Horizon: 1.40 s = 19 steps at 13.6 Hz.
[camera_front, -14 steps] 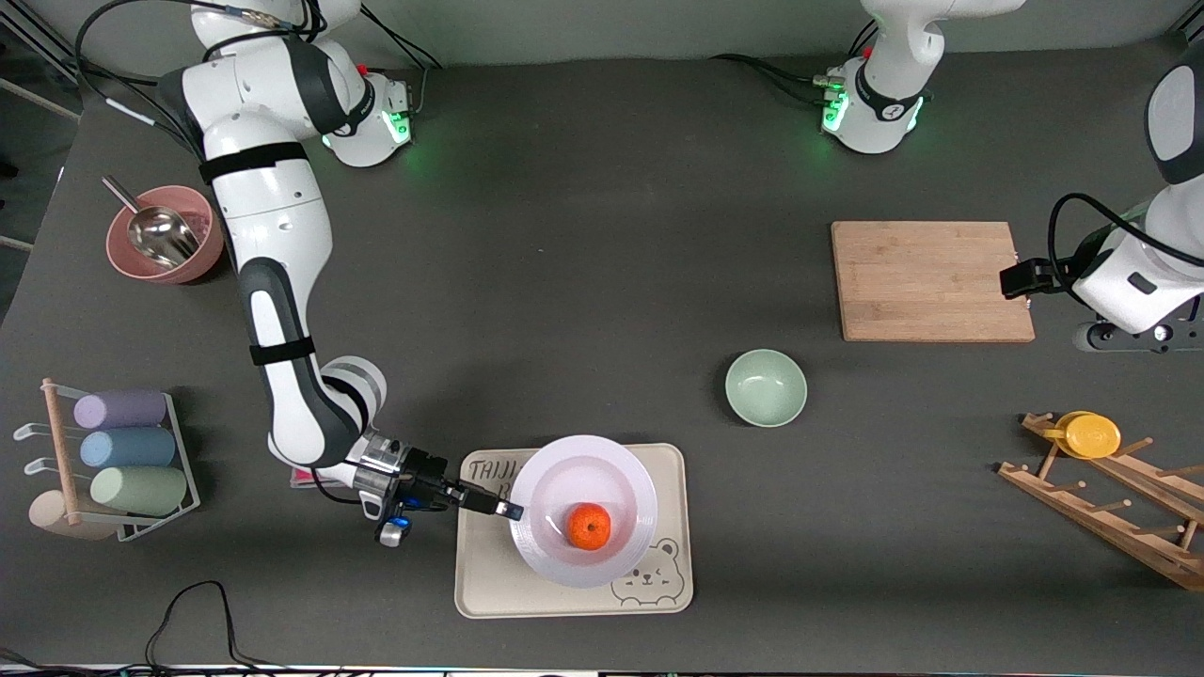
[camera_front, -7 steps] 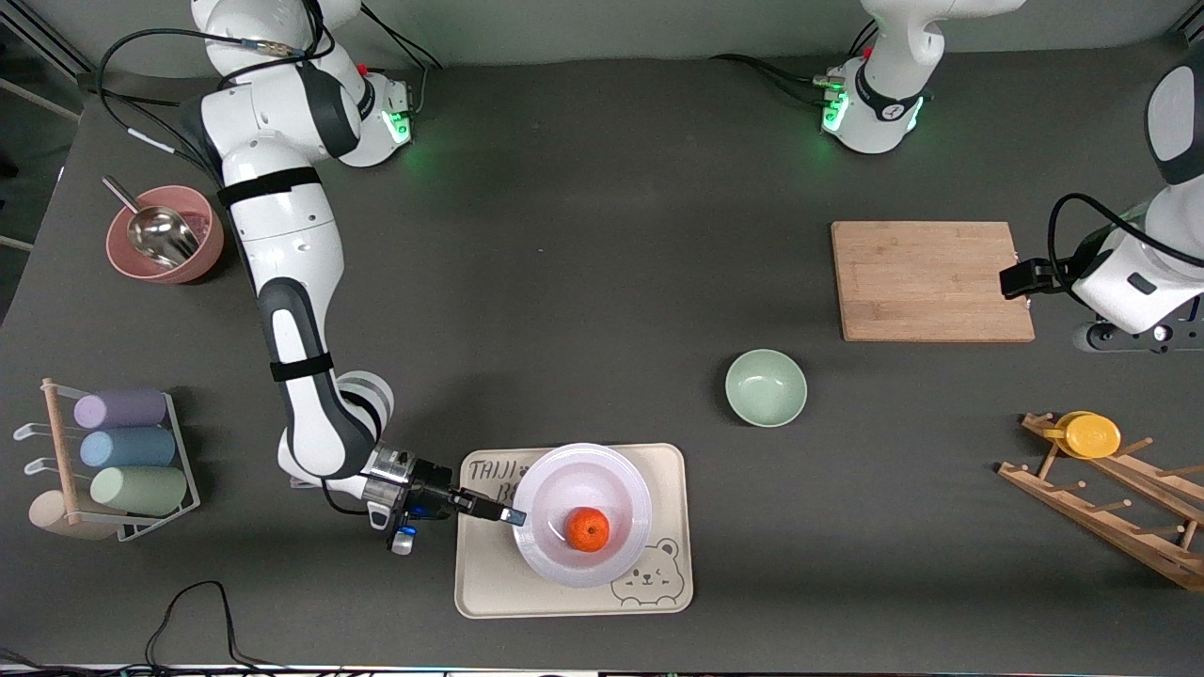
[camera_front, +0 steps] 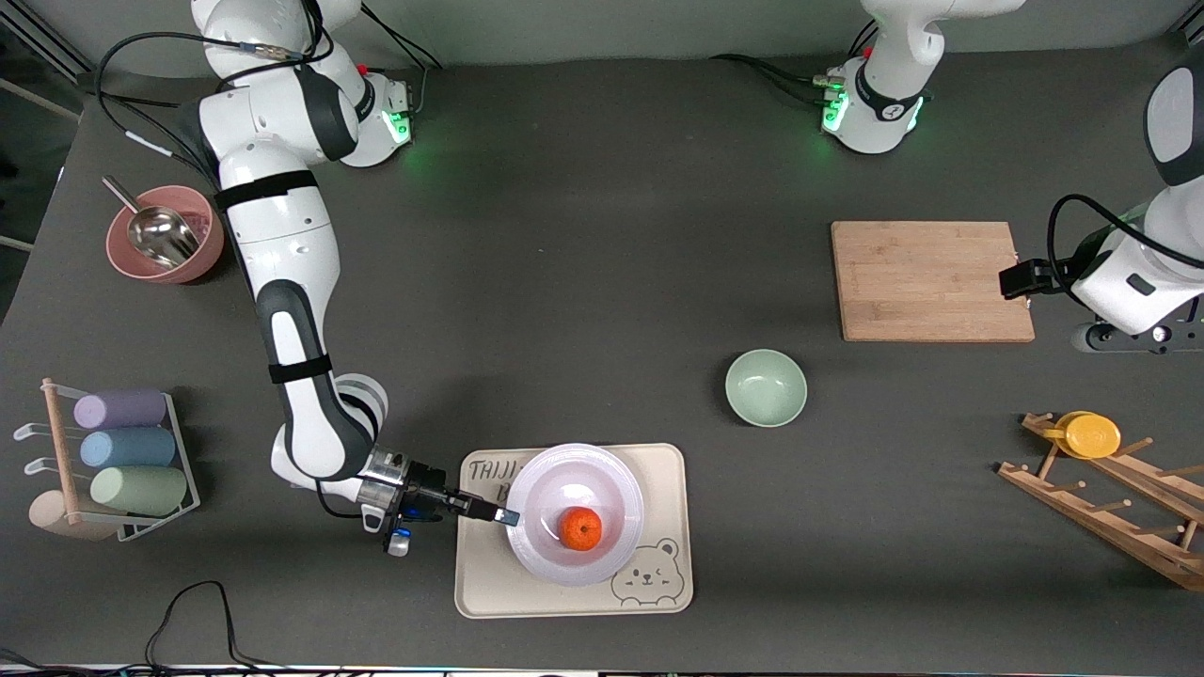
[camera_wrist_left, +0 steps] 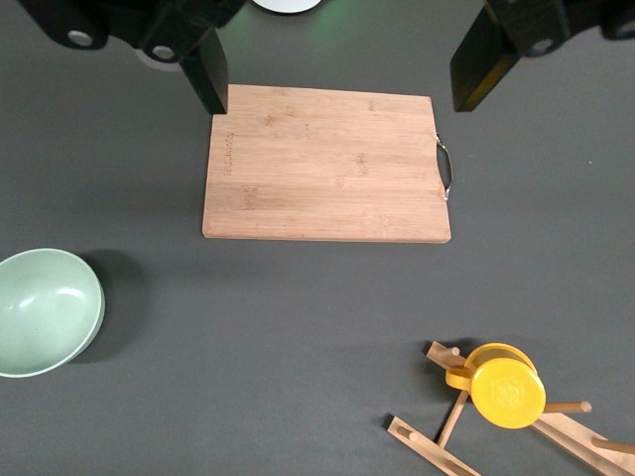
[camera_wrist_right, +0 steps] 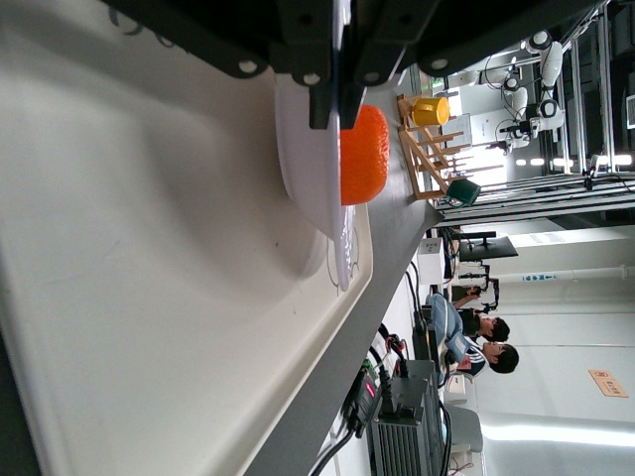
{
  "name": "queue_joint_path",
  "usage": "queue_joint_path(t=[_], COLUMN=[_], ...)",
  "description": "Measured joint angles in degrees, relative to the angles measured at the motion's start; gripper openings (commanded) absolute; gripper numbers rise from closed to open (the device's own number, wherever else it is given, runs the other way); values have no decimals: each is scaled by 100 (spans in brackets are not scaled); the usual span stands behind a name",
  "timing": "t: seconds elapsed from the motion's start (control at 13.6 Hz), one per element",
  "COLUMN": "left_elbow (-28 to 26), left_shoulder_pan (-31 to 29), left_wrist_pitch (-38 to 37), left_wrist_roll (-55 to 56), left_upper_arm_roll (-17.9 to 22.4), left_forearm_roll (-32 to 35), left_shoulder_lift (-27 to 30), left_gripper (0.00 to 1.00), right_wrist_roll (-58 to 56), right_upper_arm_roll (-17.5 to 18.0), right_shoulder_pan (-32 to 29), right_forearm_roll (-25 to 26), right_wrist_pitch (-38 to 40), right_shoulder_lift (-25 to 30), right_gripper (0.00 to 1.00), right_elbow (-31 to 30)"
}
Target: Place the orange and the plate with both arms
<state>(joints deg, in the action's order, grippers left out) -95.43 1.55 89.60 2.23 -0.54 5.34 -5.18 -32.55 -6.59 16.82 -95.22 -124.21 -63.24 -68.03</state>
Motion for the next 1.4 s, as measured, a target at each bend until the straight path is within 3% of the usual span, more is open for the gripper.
queue_joint_path(t=[0.07, 0.29, 0.37, 0.44, 0.66, 0.81, 1.4], left_elbow=[0, 0, 0, 0, 0, 0, 0], left_shoulder_pan=[0, 0, 0, 0, 0, 0, 0], left_wrist_pitch=[0, 0, 0, 0, 0, 0, 0], left_wrist_roll=[0, -1, -1, -1, -1, -2, -2], left_upper_arm_roll=[0, 0, 0, 0, 0, 0, 0], left_forearm_roll=[0, 0, 0, 0, 0, 0, -1], left_shoulder_lift=[0, -1, -1, -1, -1, -2, -4], left_gripper=[100, 100, 100, 100, 100, 100, 100], right_wrist_roll=[0, 0, 0, 1, 3, 142, 2751], right_upper_arm_roll=[0, 0, 4, 7, 10, 12, 12], right_shoulder_pan=[0, 1, 2, 3, 6, 8, 3], right_forearm_roll=[0, 12, 41, 101, 242, 596, 4106], right_wrist_pitch=[0, 0, 0, 0, 0, 0, -5], right_shoulder_lift=[0, -5, -9, -10, -9, -4, 548], right_gripper=[52, 71, 90, 100, 100, 100, 100], right_elbow=[2, 2, 2, 2, 48, 101, 460])
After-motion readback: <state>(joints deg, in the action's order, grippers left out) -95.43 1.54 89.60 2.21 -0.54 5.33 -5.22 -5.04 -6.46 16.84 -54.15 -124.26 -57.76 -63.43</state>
